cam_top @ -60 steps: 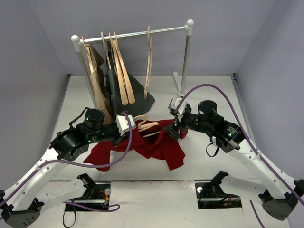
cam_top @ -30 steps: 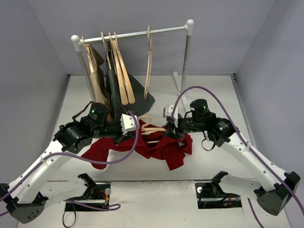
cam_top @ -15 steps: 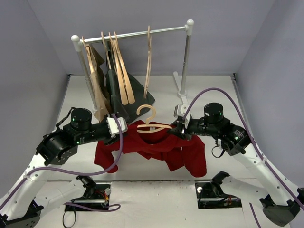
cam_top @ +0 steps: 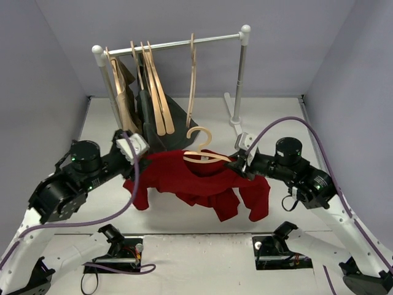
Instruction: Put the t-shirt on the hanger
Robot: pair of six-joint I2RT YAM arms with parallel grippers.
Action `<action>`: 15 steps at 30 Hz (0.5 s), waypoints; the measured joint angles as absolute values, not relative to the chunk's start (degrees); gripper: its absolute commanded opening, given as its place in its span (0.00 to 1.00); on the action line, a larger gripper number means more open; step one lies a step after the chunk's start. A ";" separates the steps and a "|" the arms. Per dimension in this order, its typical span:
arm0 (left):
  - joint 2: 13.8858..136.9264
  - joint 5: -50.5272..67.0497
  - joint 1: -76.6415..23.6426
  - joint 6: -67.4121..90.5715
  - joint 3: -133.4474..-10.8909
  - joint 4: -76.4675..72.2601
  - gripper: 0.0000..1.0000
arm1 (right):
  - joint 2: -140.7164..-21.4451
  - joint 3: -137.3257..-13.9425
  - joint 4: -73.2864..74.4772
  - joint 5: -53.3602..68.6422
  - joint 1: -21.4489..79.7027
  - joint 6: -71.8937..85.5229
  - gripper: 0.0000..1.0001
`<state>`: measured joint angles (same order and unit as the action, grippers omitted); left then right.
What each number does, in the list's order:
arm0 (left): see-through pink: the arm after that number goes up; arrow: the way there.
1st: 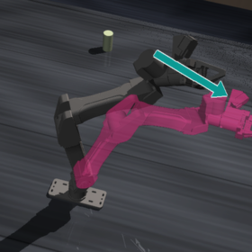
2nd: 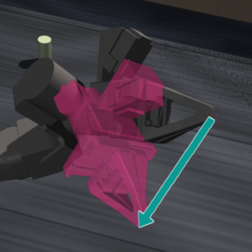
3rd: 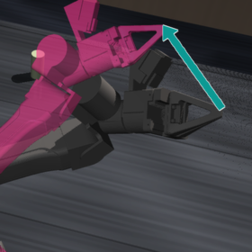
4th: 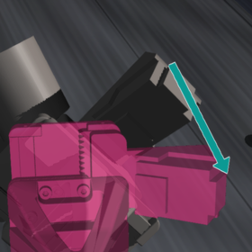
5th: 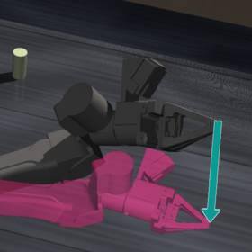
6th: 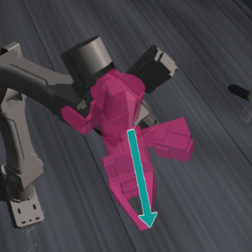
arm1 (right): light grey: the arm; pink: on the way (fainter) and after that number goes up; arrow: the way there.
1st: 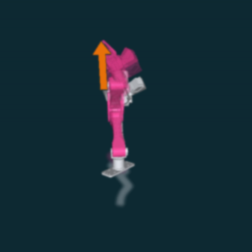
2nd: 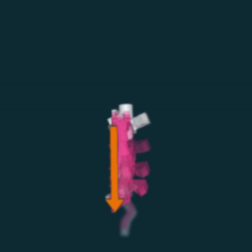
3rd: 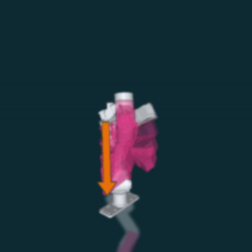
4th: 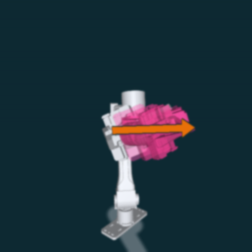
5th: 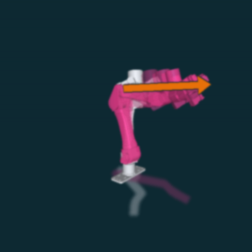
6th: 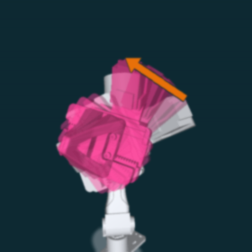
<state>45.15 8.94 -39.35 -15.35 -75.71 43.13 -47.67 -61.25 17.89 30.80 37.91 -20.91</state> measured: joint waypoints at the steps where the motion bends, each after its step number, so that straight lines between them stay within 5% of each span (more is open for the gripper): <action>1: 44.78 6.25 -39.35 -14.16 -76.87 42.96 0.58 | -47.21 -61.27 18.32 30.17 37.91 -20.92 0.00; 15: 40.74 -16.93 -39.30 -7.51 -76.99 35.30 0.61 | -50.99 -61.53 28.70 15.06 37.91 -20.15 0.00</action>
<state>40.74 -16.93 -39.30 -7.51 -76.99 35.30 -50.99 -61.53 28.70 15.06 37.91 -20.15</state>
